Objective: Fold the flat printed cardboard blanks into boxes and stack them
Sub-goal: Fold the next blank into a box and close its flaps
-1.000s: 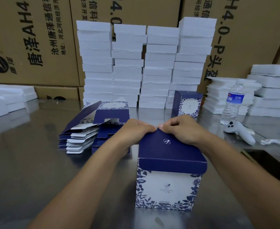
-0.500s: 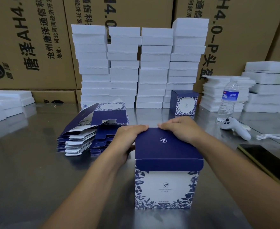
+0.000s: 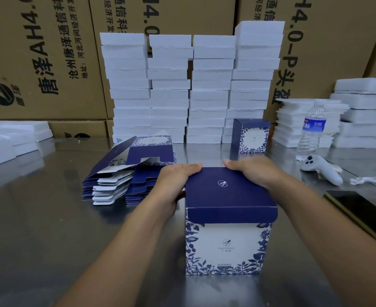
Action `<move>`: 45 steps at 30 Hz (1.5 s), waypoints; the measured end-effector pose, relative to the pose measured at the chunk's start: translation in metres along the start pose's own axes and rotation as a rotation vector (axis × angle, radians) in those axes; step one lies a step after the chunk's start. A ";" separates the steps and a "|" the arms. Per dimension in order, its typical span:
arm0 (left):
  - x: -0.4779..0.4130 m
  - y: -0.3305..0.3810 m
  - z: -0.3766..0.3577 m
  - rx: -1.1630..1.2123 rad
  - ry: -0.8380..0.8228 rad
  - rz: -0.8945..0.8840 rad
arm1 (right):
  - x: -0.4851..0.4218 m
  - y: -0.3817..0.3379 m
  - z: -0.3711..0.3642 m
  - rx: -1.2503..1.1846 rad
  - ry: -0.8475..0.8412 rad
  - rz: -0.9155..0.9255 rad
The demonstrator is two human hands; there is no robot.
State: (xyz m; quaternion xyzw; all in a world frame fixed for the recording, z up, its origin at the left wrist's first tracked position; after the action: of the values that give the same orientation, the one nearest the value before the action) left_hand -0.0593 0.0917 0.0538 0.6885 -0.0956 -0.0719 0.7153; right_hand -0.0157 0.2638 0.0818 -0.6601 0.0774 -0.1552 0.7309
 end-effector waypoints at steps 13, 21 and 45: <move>0.009 0.003 0.000 0.035 0.090 -0.043 | 0.003 0.004 0.009 -0.092 -0.018 0.067; 0.014 -0.002 0.000 0.130 0.124 -0.025 | 0.011 0.015 0.015 -0.215 0.056 0.067; 0.009 -0.004 -0.004 0.102 0.157 -0.033 | 0.116 -0.016 0.006 0.268 -0.026 0.934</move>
State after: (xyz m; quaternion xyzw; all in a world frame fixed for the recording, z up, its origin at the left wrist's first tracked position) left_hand -0.0499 0.0934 0.0498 0.7289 -0.0315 -0.0244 0.6834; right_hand 0.0929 0.2302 0.1089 -0.4569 0.3356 0.1888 0.8018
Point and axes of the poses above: each hand's wrist, its own x-axis away from the middle knuckle, its own z-axis out of the back of the hand, y = z × x, the point moved 8 cm from there along -x, towards the middle knuckle, and after that the axes turned 11 degrees about -x, right-handed, at the moved point
